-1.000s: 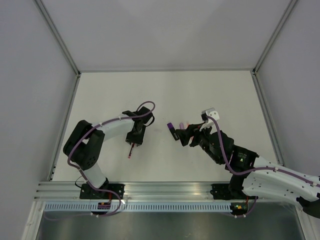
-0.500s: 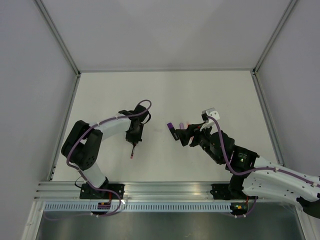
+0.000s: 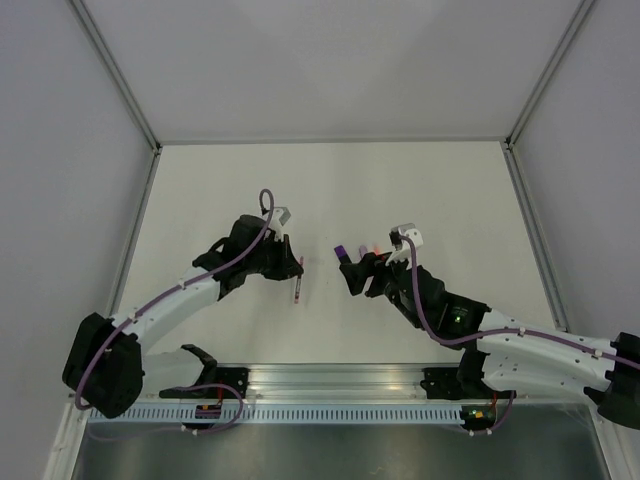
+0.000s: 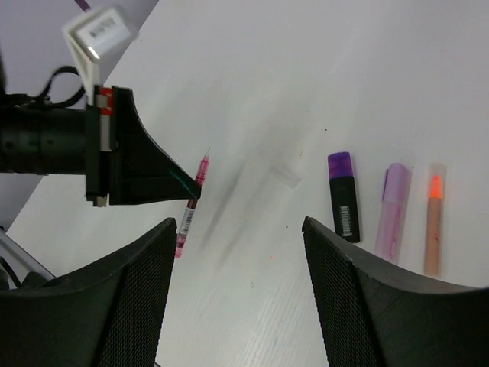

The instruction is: Insert the pens into the pen caps

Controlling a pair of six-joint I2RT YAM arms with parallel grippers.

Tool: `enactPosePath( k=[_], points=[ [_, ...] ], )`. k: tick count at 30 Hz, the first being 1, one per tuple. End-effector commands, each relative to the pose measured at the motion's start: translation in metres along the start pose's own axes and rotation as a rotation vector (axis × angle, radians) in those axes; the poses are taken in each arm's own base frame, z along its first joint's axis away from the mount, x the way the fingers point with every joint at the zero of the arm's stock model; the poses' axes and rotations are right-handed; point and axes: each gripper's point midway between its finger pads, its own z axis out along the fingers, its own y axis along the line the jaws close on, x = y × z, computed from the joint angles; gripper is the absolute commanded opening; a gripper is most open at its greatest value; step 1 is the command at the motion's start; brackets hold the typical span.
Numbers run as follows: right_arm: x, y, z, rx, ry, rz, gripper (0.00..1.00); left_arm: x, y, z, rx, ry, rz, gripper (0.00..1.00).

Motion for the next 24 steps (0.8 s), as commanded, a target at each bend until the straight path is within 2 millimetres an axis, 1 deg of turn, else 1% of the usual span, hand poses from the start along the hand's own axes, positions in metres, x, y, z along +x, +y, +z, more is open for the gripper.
enactPosePath(
  k=[1, 3, 5, 6, 7, 8, 9, 11, 13, 17, 22, 24],
  points=[
    [-0.004, 0.017, 0.009, -0.073, -0.050, 0.103, 0.72, -0.028, -0.079, -0.033, 0.422, -0.145, 0.054, 0.02],
    [0.001, 0.027, 0.009, -0.128, -0.034, 0.098, 0.72, -0.030, -0.094, -0.042, 0.523, -0.183, 0.066, 0.02],
    [0.001, 0.031, 0.010, -0.148, -0.037, 0.104, 0.71, -0.026, -0.107, -0.052, 0.614, -0.180, 0.082, 0.02],
    [0.001, 0.032, 0.010, -0.155, -0.039, 0.108, 0.70, -0.025, -0.110, -0.053, 0.645, -0.190, 0.086, 0.02],
    [0.001, 0.031, 0.008, -0.161, -0.050, 0.117, 0.68, -0.020, -0.114, -0.056, 0.684, -0.178, 0.094, 0.02],
    [-0.001, 0.031, 0.008, -0.166, -0.059, 0.122, 0.68, -0.014, -0.114, -0.055, 0.704, -0.163, 0.092, 0.02],
    [0.000, 0.031, 0.007, -0.171, -0.062, 0.122, 0.67, -0.017, -0.119, -0.059, 0.739, -0.185, 0.098, 0.02],
    [-0.001, 0.031, 0.007, -0.171, -0.068, 0.119, 0.65, -0.009, -0.124, -0.062, 0.798, -0.164, 0.097, 0.02],
    [0.000, 0.031, 0.009, -0.168, -0.066, 0.116, 0.62, -0.009, -0.130, -0.066, 0.834, -0.180, 0.104, 0.02],
    [0.008, 0.035, 0.014, -0.183, -0.044, 0.111, 0.56, -0.009, -0.131, -0.067, 0.840, -0.188, 0.115, 0.02],
    [0.018, 0.037, 0.025, -0.168, -0.015, 0.090, 0.52, -0.003, -0.139, -0.069, 0.872, -0.176, 0.136, 0.02],
    [0.019, 0.037, 0.027, -0.165, -0.017, 0.089, 0.51, -0.001, -0.140, -0.069, 0.878, -0.174, 0.142, 0.02]
  ],
)
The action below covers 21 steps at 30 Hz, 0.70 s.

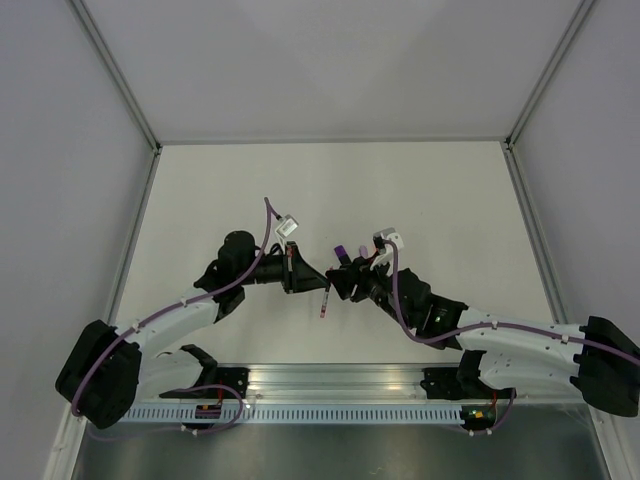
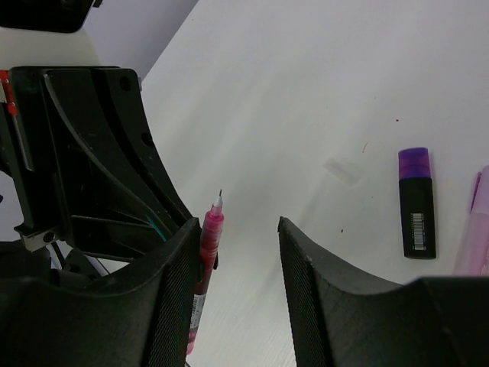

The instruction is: Insert the pens into the pen caps

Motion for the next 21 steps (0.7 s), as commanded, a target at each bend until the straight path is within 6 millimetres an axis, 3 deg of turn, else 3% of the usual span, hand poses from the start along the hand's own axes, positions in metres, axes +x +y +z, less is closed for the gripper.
enactPosePath(
  k=[1, 9, 12, 13, 15, 16, 18, 19, 21],
  points=[
    [-0.015, 0.010, 0.006, -0.025, -0.049, 0.024, 0.49, 0.000, -0.018, 0.003, 0.087, 0.000, 0.039, 0.02],
    [-0.012, 0.014, 0.007, -0.050, -0.046, 0.038, 0.39, 0.002, -0.019, 0.006, 0.100, -0.001, 0.041, 0.02],
    [-0.010, 0.016, 0.007, -0.059, -0.037, 0.046, 0.28, 0.000, -0.023, 0.006, 0.113, -0.006, 0.045, 0.02],
    [-0.011, 0.017, 0.007, -0.063, -0.039, 0.048, 0.18, -0.001, -0.023, 0.006, 0.115, -0.006, 0.046, 0.02],
    [-0.011, 0.018, 0.005, -0.071, -0.039, 0.052, 0.07, 0.000, -0.024, 0.006, 0.118, -0.006, 0.044, 0.02],
    [-0.012, 0.019, 0.005, -0.076, -0.041, 0.055, 0.00, -0.001, -0.024, 0.006, 0.122, -0.005, 0.045, 0.06],
    [-0.013, 0.018, 0.003, -0.073, -0.045, 0.059, 0.00, 0.000, -0.025, 0.006, 0.126, -0.001, 0.048, 0.16],
    [-0.017, 0.019, 0.001, -0.074, -0.054, 0.062, 0.00, 0.002, -0.026, 0.005, 0.135, 0.009, 0.053, 0.28],
    [-0.020, 0.015, -0.001, -0.054, -0.065, 0.070, 0.00, 0.007, -0.027, 0.005, 0.160, 0.035, 0.083, 0.42]
  ],
)
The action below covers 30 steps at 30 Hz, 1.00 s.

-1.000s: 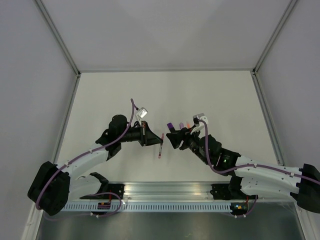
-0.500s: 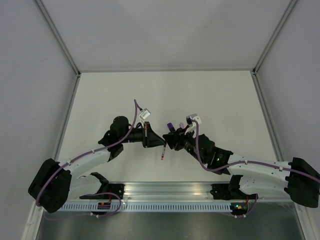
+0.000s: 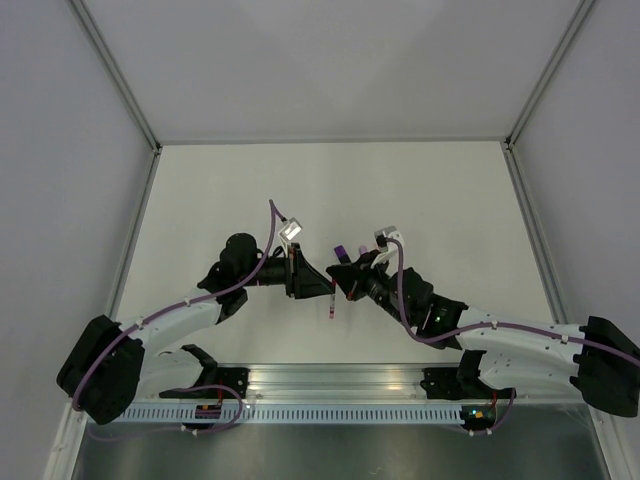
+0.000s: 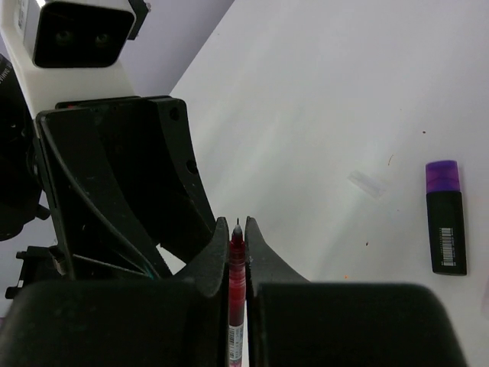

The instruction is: Insert the pens into the pen caps

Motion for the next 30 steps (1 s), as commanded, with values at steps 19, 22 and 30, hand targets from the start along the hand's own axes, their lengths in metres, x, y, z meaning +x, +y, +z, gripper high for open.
enactPosePath(
  k=[19, 22, 30],
  points=[
    [-0.028, -0.004, -0.017, -0.002, -0.129, 0.103, 0.00, 0.011, -0.006, 0.024, 0.105, 0.063, 0.058, 0.48],
    [-0.029, -0.005, -0.017, 0.003, -0.135, 0.105, 0.00, 0.013, -0.006, 0.025, 0.111, 0.061, 0.048, 0.46],
    [-0.028, -0.013, -0.017, 0.034, -0.148, 0.122, 0.00, 0.009, -0.016, 0.029, 0.174, 0.052, 0.040, 0.25]
  ],
)
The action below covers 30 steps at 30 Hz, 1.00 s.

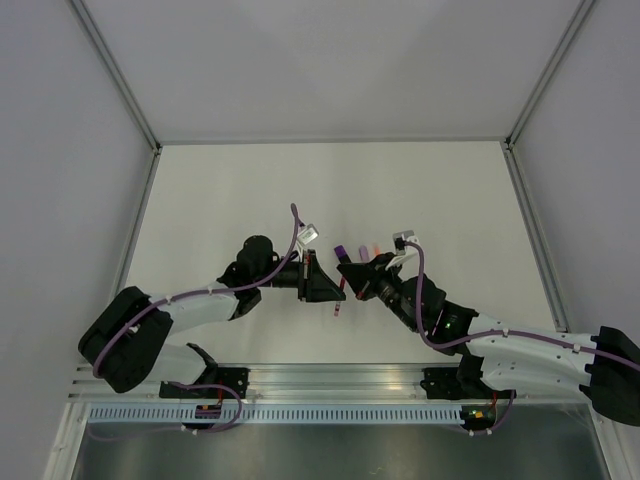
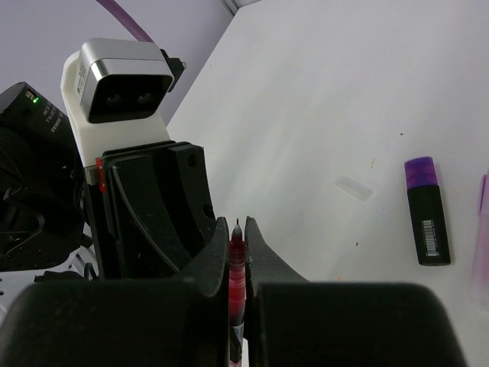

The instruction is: Insert the pens into the pen caps

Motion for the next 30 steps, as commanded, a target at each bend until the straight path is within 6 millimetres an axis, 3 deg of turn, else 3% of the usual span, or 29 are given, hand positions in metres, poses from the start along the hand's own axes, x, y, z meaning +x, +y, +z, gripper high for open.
enactPosePath(
  k=[1, 3, 4, 5, 8, 11, 12, 14, 17, 18, 23, 25, 26, 27, 28, 29, 30],
  points=[
    [-0.013, 0.002, -0.001, -0.002, -0.058, 0.045, 0.00, -0.014, -0.020, 0.005, 0.090, -0.021, 0.065, 0.18],
    [-0.016, 0.000, -0.002, 0.009, -0.070, 0.043, 0.00, -0.014, -0.020, 0.005, 0.087, -0.021, 0.055, 0.02],
    [-0.017, -0.001, -0.002, 0.010, -0.073, 0.041, 0.01, -0.014, -0.019, 0.005, 0.080, -0.020, 0.045, 0.02],
    [-0.018, 0.000, -0.002, 0.010, -0.071, 0.036, 0.22, -0.015, -0.021, 0.004, 0.079, -0.020, 0.047, 0.02],
    [-0.024, 0.003, -0.004, 0.019, -0.053, -0.008, 0.61, -0.025, -0.025, 0.001, 0.047, -0.044, 0.054, 0.02],
    [-0.041, 0.011, -0.011, 0.015, -0.055, -0.073, 0.75, -0.031, -0.012, -0.004, -0.088, -0.031, 0.026, 0.02],
    [-0.046, 0.012, -0.013, 0.015, -0.058, -0.088, 0.75, -0.049, -0.009, -0.008, -0.154, -0.079, 0.045, 0.02],
    [-0.060, 0.020, -0.019, -0.004, -0.056, -0.152, 0.76, -0.048, 0.011, -0.021, -0.280, -0.069, -0.015, 0.02],
    [-0.079, 0.028, -0.017, 0.011, -0.045, -0.294, 0.74, -0.080, 0.044, -0.064, -0.440, -0.214, -0.108, 0.02],
    [-0.081, 0.026, -0.015, 0.030, -0.032, -0.340, 0.74, -0.079, 0.053, -0.075, -0.467, -0.243, -0.148, 0.02],
    [-0.099, 0.017, 0.011, 0.086, 0.021, -0.473, 0.70, -0.094, 0.064, -0.115, -0.580, -0.399, -0.097, 0.02],
    [-0.093, 0.025, 0.021, 0.014, 0.084, -0.501, 0.68, -0.091, 0.066, -0.123, -0.623, -0.422, -0.078, 0.02],
    [-0.091, 0.021, 0.035, 0.021, 0.136, -0.521, 0.68, -0.097, 0.056, -0.128, -0.622, -0.457, -0.038, 0.02],
    [-0.083, 0.020, 0.042, -0.001, 0.192, -0.554, 0.68, -0.096, 0.058, -0.135, -0.658, -0.486, -0.029, 0.02],
    [-0.091, 0.039, 0.050, -0.061, 0.208, -0.562, 0.68, -0.097, 0.055, -0.141, -0.677, -0.513, -0.005, 0.02],
    [-0.061, 0.019, 0.064, -0.019, 0.343, -0.584, 0.67, -0.108, 0.043, -0.155, -0.706, -0.596, 0.055, 0.02],
    [-0.053, 0.013, 0.071, -0.008, 0.392, -0.607, 0.66, -0.103, 0.044, -0.163, -0.741, -0.618, 0.062, 0.02]
  ],
)
